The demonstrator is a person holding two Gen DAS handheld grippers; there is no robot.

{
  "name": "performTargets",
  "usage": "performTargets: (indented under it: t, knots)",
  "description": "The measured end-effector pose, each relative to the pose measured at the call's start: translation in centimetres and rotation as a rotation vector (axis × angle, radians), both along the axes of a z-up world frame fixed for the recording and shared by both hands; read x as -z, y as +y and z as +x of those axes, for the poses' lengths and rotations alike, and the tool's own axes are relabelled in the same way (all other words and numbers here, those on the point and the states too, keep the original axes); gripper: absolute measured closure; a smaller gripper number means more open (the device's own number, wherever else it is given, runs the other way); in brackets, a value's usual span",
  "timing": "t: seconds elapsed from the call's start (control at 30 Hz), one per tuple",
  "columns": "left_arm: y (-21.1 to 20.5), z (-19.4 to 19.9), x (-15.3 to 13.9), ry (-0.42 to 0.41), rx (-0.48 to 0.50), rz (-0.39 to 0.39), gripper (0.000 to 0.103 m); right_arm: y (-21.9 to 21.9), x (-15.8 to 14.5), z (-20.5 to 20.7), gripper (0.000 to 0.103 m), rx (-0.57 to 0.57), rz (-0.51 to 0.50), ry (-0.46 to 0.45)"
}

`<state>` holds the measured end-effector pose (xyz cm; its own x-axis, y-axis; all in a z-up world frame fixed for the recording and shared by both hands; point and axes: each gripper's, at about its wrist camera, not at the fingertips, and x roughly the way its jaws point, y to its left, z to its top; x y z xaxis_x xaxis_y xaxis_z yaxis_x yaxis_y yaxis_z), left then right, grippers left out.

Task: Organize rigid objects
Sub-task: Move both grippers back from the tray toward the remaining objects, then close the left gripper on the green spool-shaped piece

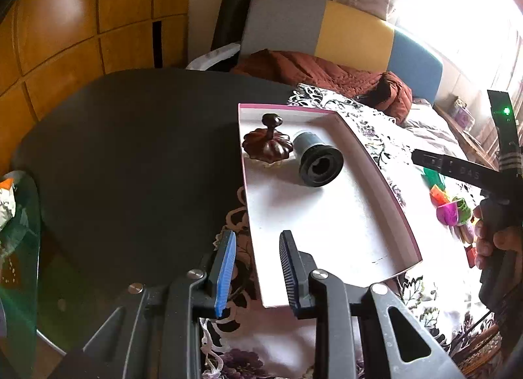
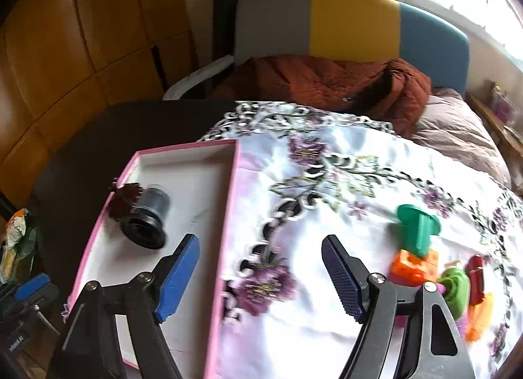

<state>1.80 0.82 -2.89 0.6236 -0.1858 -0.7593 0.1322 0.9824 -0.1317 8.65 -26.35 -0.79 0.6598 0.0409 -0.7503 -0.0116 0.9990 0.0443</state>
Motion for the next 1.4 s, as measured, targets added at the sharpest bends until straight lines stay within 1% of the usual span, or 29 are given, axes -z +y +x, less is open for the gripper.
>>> performTargets:
  t: [0.17,0.37,0.47,0.57,0.6,0.67,0.7,0.73,0.77,0.83,0.97,1.13,1.2,1.4]
  knots:
    - [-0.8,0.0,-0.2,-0.003,0.024,0.013,0.076,-3.4,-0.5,-0.9,0.024,0.061,-0.009,-0.016]
    - [-2.2,0.2,-0.4,-0.006,0.059,0.032,0.076,-9.9,-1.6,-2.2,0.022,0.196,-0.041,-0.051]
    - [-3.1,0.4,-0.9,-0.013,0.084,0.033,0.076,-13.9,-2.0,-3.2,0.018,0.302,-0.056,-0.074]
    - [-4.4,0.7,-1.5,-0.02,0.118,0.035,0.076,-18.1,-1.7,-4.1,0.018,0.427,-0.076,-0.088]
    - [-4.7,0.8,-1.6,-0.021,0.125,0.035,0.076,-19.9,-1.3,-4.7,0.018,0.491,-0.069,-0.09]
    - [-6.0,1.1,-2.1,-0.026,0.155,0.033,0.076,-22.0,-0.6,-5.6,0.018,0.581,-0.04,-0.089]
    - [-6.7,1.2,-2.2,-0.025,0.17,0.032,0.076,-23.2,-0.2,-5.8,0.018,0.637,-0.024,-0.061]
    - [-7.2,1.3,-2.2,-0.025,0.181,0.031,0.076,-24.2,0.0,-6.0,0.018,0.682,0.011,-0.05]
    - [-8.0,1.4,-2.3,-0.024,0.2,0.032,0.076,-25.0,-0.1,-6.2,0.018,0.702,0.05,-0.061]
    - [-9.6,1.6,-2.4,-0.017,0.234,0.032,0.076,-26.0,-0.3,-6.8,0.018,0.731,0.112,-0.077]
    - [-13.7,2.3,-2.4,0.001,0.322,0.023,0.076,-26.4,-0.7,-7.4,0.014,0.752,0.148,-0.091]
    - [-19.2,4.2,-2.2,0.044,0.412,-0.001,0.076,-26.9,-0.6,-8.0,0.013,0.785,0.208,-0.095]
    - [-21.4,5.1,-1.9,0.054,0.44,0.019,0.076,-27.3,-0.5,-8.2,0.013,0.795,0.241,-0.093]
    - [-27.5,7.9,-0.6,0.114,0.524,0.021,0.076,-28.1,-0.8,-8.9,0.011,0.823,0.295,-0.111]
